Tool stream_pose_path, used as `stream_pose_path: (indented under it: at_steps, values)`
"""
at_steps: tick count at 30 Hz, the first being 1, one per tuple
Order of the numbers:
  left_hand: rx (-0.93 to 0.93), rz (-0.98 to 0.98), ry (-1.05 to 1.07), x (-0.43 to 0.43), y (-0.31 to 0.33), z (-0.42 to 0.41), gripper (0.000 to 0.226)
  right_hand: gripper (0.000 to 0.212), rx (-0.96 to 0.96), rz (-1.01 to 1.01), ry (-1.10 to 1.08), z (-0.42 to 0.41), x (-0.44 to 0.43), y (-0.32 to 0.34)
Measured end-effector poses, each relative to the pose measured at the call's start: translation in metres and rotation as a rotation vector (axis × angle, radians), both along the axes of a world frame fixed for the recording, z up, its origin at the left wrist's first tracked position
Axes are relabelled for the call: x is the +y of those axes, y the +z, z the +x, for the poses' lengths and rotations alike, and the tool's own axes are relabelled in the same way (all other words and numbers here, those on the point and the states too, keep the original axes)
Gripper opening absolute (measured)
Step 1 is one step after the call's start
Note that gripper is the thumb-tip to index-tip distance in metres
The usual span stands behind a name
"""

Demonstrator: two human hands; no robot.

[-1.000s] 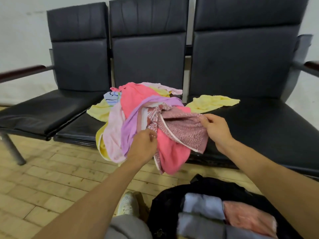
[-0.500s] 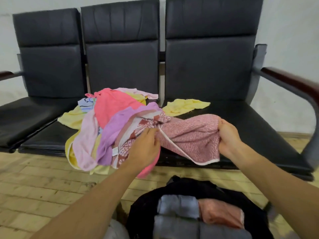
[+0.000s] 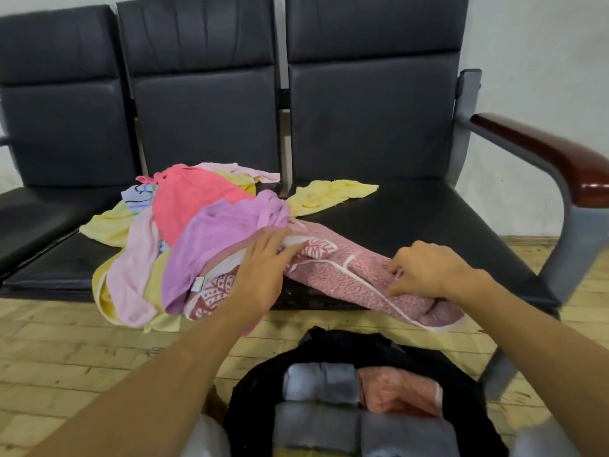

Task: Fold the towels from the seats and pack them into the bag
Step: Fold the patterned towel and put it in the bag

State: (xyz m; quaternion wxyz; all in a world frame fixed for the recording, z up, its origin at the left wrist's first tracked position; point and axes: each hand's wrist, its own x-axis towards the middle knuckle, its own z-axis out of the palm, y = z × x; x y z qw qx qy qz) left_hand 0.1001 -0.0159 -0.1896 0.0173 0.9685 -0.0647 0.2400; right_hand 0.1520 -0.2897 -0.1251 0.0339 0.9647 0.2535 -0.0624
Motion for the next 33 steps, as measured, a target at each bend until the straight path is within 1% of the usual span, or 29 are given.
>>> stream_pose_path:
  at_steps: [2,4,5,6,8,10,12,14,15,16,17,19,20,21,23,24,26,28,29,30,31,32,33]
  values:
    - [0.024,0.1,-0.09,-0.01,-0.001,-0.002,0.089,0.029,-0.052,-0.022,-0.111,0.001,-0.01,0.001]
    - [0.086,0.088,-0.107,-0.018,-0.002,-0.003,0.093,0.019,-0.1,-0.017,-0.182,0.002,-0.017,-0.002]
    - [0.131,0.059,-0.098,-0.02,-0.004,-0.003,0.092,0.014,-0.093,0.005,-0.205,0.002,-0.017,-0.004]
    - [0.161,0.035,-0.083,-0.021,-0.005,-0.003,0.089,0.014,-0.081,0.02,-0.219,0.0,-0.016,-0.007]
    - [0.158,-0.002,-0.059,-0.023,-0.007,-0.001,0.08,0.015,-0.139,0.044,-0.17,0.001,-0.008,-0.014]
    - [0.14,-0.052,-0.04,-0.026,-0.006,0.002,0.068,0.033,-0.21,0.159,-0.062,0.002,0.005,-0.023]
    - [0.144,-0.051,-0.021,-0.029,-0.006,0.003,0.063,0.05,-0.178,0.25,0.031,0.0,0.016,-0.029]
    - [0.158,-0.058,0.006,-0.032,-0.006,0.002,0.056,0.064,-0.148,0.135,0.12,-0.003,0.021,-0.036]
    - [0.155,-0.096,0.027,-0.031,-0.004,0.001,0.05,0.066,-0.141,0.065,0.149,-0.003,0.02,-0.039]
    - [0.136,-0.125,0.051,-0.03,-0.002,0.001,0.046,0.065,-0.128,0.026,0.157,-0.003,0.018,-0.04]
    - [0.11,-0.123,0.079,-0.027,0.0,0.001,0.045,0.059,-0.109,0.036,0.145,-0.001,0.015,-0.041]
    - [0.07,-0.155,0.142,-0.017,0.005,0.002,0.046,0.037,-0.081,0.125,0.092,0.004,0.005,-0.038]
    - [0.042,-0.231,0.183,-0.012,0.008,0.003,0.044,0.027,-0.073,0.155,0.042,0.008,-0.001,-0.038]
    - [0.005,-0.324,0.236,-0.006,0.009,0.003,0.041,0.022,-0.065,0.169,-0.02,0.011,-0.01,-0.037]
    - [-0.07,-0.537,0.335,0.005,0.011,0.006,0.033,0.02,-0.051,0.207,-0.163,0.017,-0.026,-0.036]
    - [-0.085,-0.663,0.381,0.01,0.011,0.009,0.03,0.021,-0.052,0.236,-0.224,0.018,-0.033,-0.035]
    - [-0.087,-0.949,0.438,0.015,0.013,0.015,0.027,0.034,-0.061,0.273,-0.32,0.019,-0.039,-0.034]
    - [-0.099,-1.279,0.446,0.017,0.016,0.019,0.017,0.043,-0.071,0.301,-0.367,0.018,-0.04,-0.034]
    - [-0.11,-1.441,0.441,0.018,0.018,0.022,0.011,0.045,-0.074,0.319,-0.384,0.017,-0.038,-0.033]
    - [-0.119,-1.568,0.434,0.017,0.02,0.021,0.011,0.046,-0.068,0.341,-0.397,0.017,-0.038,-0.034]
    - [-0.126,-1.66,0.413,0.016,0.021,0.019,0.014,0.046,-0.063,0.354,-0.407,0.016,-0.036,-0.034]
    - [-0.115,-1.707,0.386,0.014,0.023,0.016,0.019,0.046,-0.069,0.353,-0.405,0.015,-0.034,-0.034]
    - [-0.106,-1.714,0.341,0.013,0.023,0.016,0.024,0.044,-0.087,0.328,-0.393,0.014,-0.032,-0.034]
